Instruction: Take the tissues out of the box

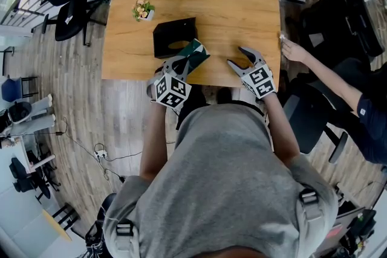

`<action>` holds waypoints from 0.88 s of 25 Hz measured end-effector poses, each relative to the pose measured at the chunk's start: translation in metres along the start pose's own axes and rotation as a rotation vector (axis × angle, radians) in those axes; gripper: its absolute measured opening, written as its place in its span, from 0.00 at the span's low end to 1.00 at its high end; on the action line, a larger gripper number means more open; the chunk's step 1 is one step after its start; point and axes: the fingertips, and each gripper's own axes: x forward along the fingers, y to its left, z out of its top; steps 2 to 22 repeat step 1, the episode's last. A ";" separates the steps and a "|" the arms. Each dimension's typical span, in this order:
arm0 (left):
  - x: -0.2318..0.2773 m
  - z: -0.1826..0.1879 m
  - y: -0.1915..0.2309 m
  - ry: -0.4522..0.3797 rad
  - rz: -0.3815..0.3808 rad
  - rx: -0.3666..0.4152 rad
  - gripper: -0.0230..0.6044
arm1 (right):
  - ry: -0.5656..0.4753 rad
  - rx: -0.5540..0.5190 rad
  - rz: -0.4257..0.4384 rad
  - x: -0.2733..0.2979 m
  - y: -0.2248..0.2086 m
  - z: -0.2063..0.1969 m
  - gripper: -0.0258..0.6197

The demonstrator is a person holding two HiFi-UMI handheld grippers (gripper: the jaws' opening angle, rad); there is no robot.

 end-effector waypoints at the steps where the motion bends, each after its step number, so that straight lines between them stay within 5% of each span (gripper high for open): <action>1: 0.000 0.000 0.000 -0.001 0.000 0.000 0.07 | 0.000 -0.001 -0.001 -0.001 0.000 0.000 0.44; 22: 0.000 0.000 0.000 -0.001 0.000 0.000 0.07 | 0.000 -0.001 -0.001 -0.001 0.000 0.000 0.44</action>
